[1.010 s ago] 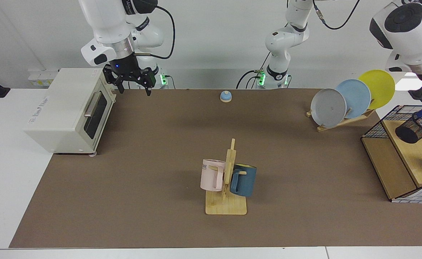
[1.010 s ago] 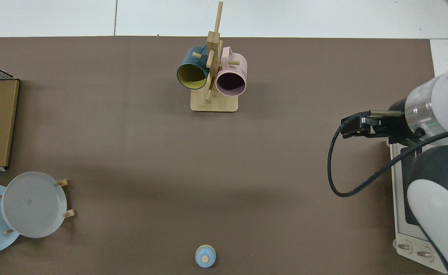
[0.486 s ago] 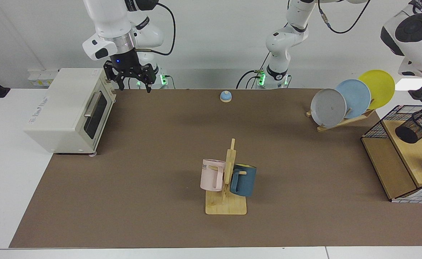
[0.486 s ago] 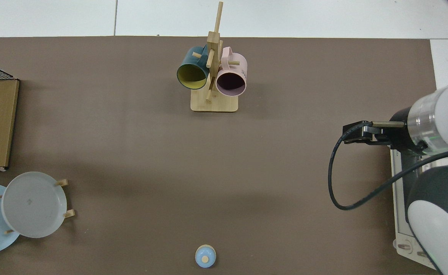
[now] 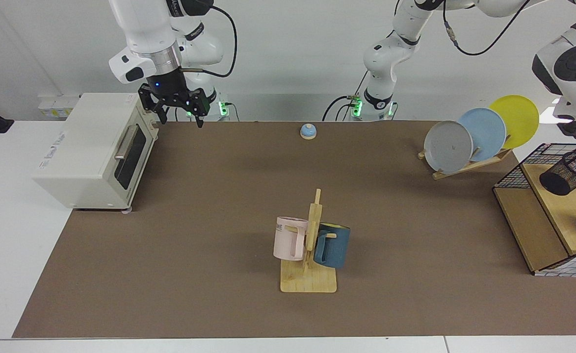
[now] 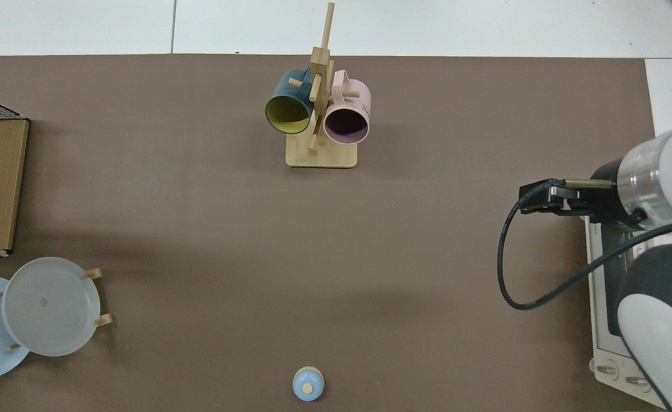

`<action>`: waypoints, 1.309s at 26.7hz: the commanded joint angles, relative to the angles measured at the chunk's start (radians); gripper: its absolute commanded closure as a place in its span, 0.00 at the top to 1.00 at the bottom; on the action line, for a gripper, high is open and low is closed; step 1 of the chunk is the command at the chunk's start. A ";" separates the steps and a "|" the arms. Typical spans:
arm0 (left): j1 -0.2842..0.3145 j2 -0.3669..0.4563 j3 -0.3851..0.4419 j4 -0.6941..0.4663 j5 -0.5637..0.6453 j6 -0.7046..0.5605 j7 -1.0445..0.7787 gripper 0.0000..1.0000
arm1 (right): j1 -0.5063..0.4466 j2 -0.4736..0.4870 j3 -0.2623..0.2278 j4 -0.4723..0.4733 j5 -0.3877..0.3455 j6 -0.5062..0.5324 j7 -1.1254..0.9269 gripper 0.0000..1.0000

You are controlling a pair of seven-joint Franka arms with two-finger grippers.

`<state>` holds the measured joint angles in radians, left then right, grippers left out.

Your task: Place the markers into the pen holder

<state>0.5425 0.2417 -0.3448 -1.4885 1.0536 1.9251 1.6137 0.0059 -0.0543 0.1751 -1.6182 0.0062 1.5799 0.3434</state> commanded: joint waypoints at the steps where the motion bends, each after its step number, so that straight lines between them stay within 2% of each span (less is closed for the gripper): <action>1: 0.017 0.051 -0.006 0.024 0.025 0.014 0.012 0.00 | -0.017 -0.016 0.010 -0.025 0.008 0.028 0.012 1.00; 35: 0.050 0.033 -0.008 -0.095 -0.033 0.002 -0.018 0.00 | -0.017 -0.016 0.010 -0.023 0.008 0.026 0.012 1.00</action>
<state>0.5716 0.3052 -0.3427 -1.5395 1.0470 1.9239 1.6077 0.0059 -0.0543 0.1751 -1.6195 0.0062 1.5808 0.3434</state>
